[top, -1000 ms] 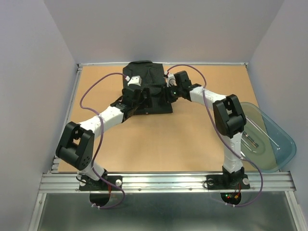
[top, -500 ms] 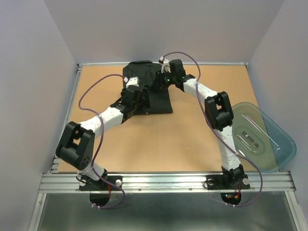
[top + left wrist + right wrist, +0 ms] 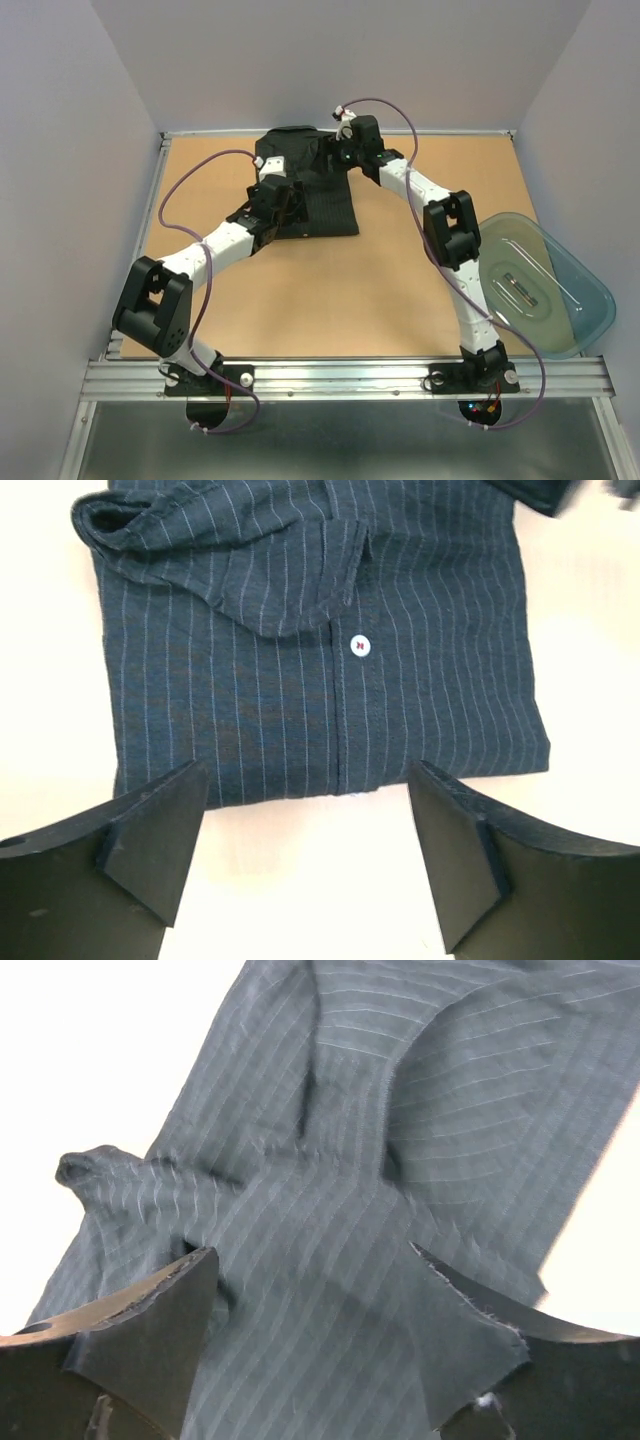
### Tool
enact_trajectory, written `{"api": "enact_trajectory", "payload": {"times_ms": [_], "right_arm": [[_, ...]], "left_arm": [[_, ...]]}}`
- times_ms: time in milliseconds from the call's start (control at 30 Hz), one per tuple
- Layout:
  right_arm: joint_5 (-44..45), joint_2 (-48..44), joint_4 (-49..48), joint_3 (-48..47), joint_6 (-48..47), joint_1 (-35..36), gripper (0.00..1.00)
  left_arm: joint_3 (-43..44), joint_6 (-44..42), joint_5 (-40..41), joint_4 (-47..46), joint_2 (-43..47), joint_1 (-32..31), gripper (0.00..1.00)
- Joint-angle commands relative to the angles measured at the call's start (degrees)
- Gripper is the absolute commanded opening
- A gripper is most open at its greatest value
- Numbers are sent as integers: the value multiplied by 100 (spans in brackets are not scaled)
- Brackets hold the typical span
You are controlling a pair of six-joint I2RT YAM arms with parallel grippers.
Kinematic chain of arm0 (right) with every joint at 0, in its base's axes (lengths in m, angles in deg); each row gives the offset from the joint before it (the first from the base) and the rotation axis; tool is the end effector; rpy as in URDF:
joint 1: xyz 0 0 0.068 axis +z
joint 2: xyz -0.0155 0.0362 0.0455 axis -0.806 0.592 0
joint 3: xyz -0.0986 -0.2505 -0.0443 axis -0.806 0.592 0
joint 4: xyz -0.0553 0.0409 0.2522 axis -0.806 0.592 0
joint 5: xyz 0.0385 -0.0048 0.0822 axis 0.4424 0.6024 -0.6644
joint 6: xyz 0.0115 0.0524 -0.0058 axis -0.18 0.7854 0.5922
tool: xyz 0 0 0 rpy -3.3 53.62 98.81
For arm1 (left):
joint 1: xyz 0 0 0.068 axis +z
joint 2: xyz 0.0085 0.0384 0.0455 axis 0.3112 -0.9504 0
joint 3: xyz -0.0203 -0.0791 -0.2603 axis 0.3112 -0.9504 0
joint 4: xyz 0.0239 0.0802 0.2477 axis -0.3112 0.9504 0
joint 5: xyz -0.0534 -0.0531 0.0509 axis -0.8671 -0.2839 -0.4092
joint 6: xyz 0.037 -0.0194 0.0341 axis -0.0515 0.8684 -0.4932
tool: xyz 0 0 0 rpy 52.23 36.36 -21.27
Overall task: Fold and stack the long sleeve shirts
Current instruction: Fold the shirt
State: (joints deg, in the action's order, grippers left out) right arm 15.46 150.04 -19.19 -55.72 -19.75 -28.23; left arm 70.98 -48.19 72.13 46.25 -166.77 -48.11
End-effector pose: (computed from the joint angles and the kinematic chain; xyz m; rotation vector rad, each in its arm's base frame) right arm 0.5091 0.2574 0.2144 -0.4881 2.0390 0.7997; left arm 0.2995 -0.1624 0.2539 -0.0329 2.0538 -0.3093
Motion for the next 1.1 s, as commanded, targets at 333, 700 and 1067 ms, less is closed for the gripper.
{"api": "enact_trajectory", "payload": {"times_ms": [333, 700, 1067], "right_arm": [[1105, -3725, -275, 3626, -296, -78, 100], [1158, -5546, -284, 5651, -23, -78, 100], [1150, -6232, -284, 6266, 187, -78, 100]], "left_arm": [[1265, 494, 782, 731, -1059, 88, 53], [2327, 249, 1169, 819, -2121, 299, 53], [4524, -577, 1503, 863, -3546, 598, 53]]}}
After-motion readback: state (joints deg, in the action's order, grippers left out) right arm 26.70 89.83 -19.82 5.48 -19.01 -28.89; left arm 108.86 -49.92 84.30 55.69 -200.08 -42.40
